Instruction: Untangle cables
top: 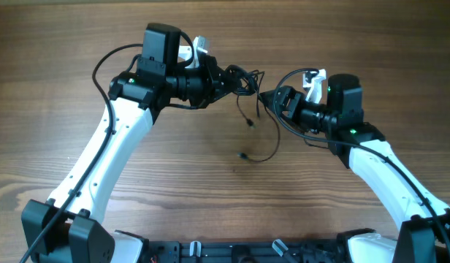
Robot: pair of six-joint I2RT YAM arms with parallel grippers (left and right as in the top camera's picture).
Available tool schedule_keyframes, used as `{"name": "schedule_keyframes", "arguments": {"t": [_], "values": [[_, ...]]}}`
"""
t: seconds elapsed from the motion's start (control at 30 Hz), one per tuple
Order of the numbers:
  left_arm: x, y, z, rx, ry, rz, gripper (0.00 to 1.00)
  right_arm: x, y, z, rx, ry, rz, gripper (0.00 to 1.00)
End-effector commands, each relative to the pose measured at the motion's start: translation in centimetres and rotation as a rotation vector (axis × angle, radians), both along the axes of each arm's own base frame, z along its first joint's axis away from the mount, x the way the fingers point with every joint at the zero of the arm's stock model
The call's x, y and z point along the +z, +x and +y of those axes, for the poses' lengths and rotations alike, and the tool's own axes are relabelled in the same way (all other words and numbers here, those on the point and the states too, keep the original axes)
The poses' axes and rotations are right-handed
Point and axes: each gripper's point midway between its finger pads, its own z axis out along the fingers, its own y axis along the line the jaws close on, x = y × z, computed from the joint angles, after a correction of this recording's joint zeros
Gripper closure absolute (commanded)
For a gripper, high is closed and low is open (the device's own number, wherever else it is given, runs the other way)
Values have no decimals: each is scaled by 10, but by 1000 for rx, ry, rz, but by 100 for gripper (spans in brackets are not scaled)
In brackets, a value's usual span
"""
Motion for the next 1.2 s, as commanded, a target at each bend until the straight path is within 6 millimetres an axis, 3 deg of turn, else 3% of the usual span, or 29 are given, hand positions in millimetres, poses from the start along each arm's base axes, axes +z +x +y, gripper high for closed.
{"name": "schedule_keyframes", "arguments": {"t": [0.0,0.07,0.17,0.23,0.33,0.5,0.8,1.03,1.17], "values": [[22,6,9,58,-36,2,96,-17,15,-42,-211,-13,117,0],[23,11,15,72,-37,-11,96,-8,19,-56,-234,71,137,0],[27,11,9,41,-37,-70,96,17,16,-36,-102,163,57,1],[28,8,5,25,-37,-73,96,23,12,-18,-51,175,37,2],[29,1,-5,-14,-44,-85,96,20,10,-1,-50,154,46,4],[40,-7,-16,-78,-94,-111,96,22,13,11,-71,135,24,6],[47,-19,-22,-143,-149,-94,96,32,22,11,-125,181,18,8],[47,-21,-24,-147,-153,-83,96,21,22,11,-260,329,274,12],[49,-24,-30,-154,-161,-70,96,18,22,30,-215,370,295,14]]}}
